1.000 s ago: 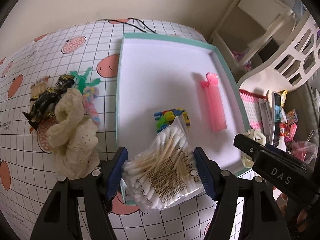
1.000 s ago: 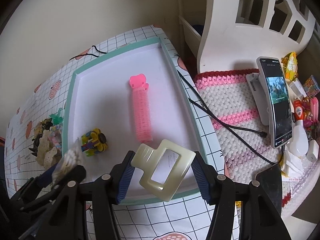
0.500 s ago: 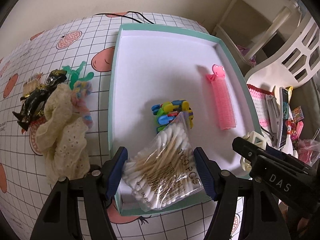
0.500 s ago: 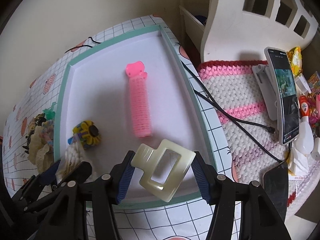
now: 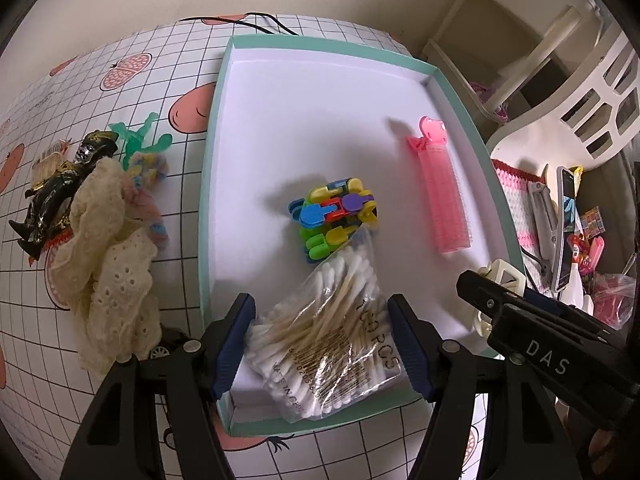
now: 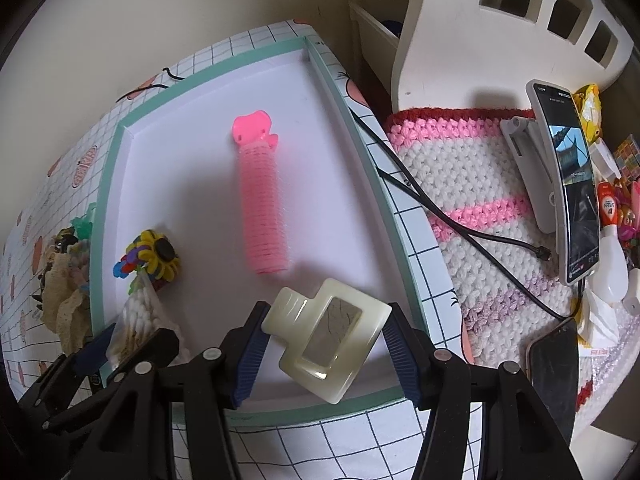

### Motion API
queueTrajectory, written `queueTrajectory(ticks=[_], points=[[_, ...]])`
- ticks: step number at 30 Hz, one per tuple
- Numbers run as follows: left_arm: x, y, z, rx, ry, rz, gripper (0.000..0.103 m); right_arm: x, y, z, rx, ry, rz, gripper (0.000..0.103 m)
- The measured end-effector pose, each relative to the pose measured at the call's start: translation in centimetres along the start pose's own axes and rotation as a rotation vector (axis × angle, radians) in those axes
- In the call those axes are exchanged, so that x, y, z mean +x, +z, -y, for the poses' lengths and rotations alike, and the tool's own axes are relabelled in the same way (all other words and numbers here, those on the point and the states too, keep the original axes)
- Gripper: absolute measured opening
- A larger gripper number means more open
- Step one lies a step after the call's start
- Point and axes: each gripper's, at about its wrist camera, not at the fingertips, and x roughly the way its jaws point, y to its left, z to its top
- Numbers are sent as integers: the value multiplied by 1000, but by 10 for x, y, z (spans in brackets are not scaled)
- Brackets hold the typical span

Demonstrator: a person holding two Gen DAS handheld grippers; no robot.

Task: Organize objects
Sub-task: 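Lower and release the swab bag and cream clip into the tray with both tools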

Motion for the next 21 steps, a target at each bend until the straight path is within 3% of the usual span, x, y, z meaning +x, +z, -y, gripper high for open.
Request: queueTrajectory(ticks=[16,21], points=[[-6,0,-4,-10,-25,1,70,-9,0,-4,1,12,17,62],[-11,1,-6,-15,-23,11,72,-15,3,-6,-1,15,29,67]])
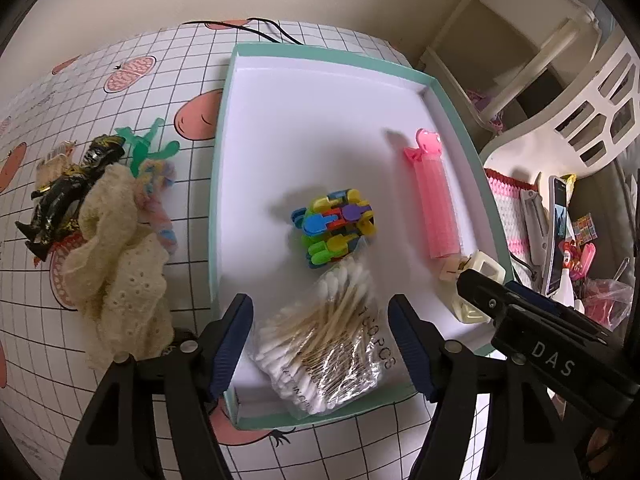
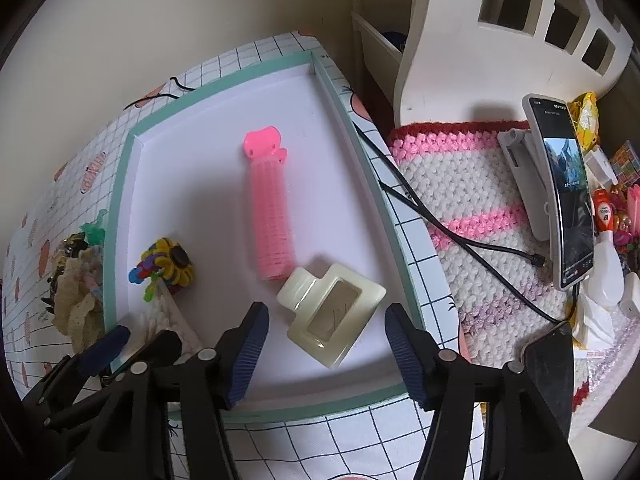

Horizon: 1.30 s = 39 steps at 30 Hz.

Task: Organize objects
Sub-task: 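Lower and release the swab bag and cream clip into the tray with both tools, then withdraw both tools from the tray toward the remaining items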

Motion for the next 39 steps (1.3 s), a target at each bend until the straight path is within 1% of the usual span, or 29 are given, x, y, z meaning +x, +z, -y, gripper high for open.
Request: queueTrajectory(ticks=[10,15,18,20,23,24,26,27,32,34,38,39], points=[[-17,2,-3,-8,1,35,72,-16,3,-5,-5,11,38,68],[-25,6,-8,-33,23,58,72,-25,2,-4,0,13,57,68],[-29,2,-14,-56,41,73,72,-26,1,-7,-6,16,57,69],[-33,5,-16,-71,56,85,72,-27,2,-8,-10,21,59,74],[-34,6,-25,-90,82,103,72,-29,1,-11,-23,28,62,77],[-35,6,-27,-98,93,109,73,-29,1,-12,-28,30,63,80],[-34,8,-31,-111,109,120,78,-29,1,-14,-36,34,62,83],[-35,8,-33,-118,116,126,85,-29,1,-14,-37,35,61,84],[-40,10,-44,-142,157,157,88,-27,1,-15,-43,41,56,93],[-42,10,-48,-151,168,166,96,-27,1,-16,-45,42,57,95],[-45,11,-53,-171,186,190,96,-26,0,-17,-50,45,60,103],[-46,11,-55,-176,193,197,96,-25,0,-17,-50,46,61,103]])
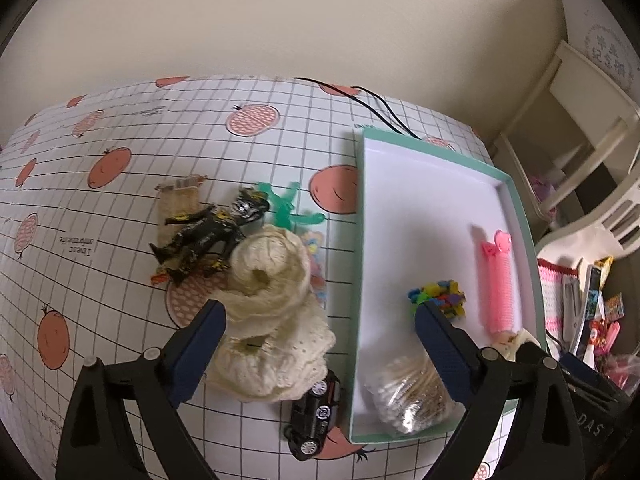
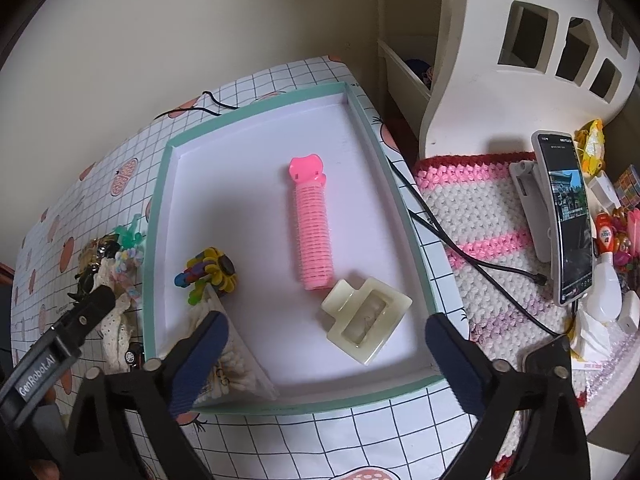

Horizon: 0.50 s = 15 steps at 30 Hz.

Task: Organize objects
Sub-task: 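Withdraw both tools from the tray toward the remaining items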

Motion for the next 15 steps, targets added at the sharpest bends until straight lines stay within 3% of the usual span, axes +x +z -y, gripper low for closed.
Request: queueTrajectory(ticks=[15], points=[[-5,8,-21,-52,25,25,96,-7,3,-8,-19,4,39,103]])
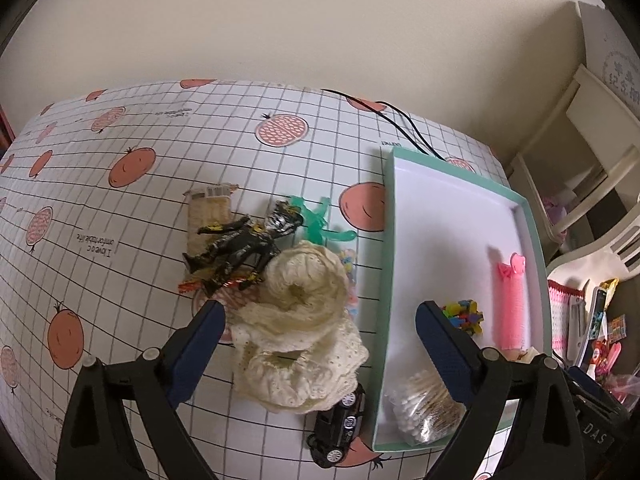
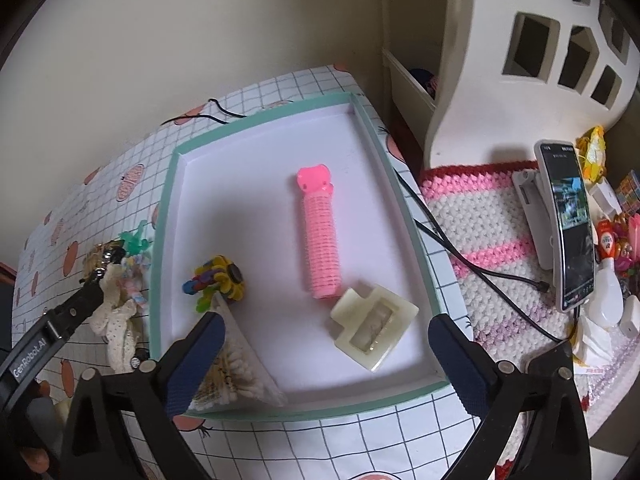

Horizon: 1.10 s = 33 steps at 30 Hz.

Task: Organize objects
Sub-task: 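Withdraw both tools from the tray toward the remaining items, then move the left tool to the black action figure while the right tool approaches the cream lace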

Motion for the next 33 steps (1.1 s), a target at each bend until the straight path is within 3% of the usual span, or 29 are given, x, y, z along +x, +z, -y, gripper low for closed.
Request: queueTrajectory(ticks=[12,21,33], points=[[-12,17,-63,-109,71,21,96,-8,0,-55,-109,81,30,103],[-15,23,-107,-177,83,24,96,-4,-9,-100,-179,126,17,103],[0,24,-124,-163,33,-43,96,13,-24,-147,-275,161,-42,102]])
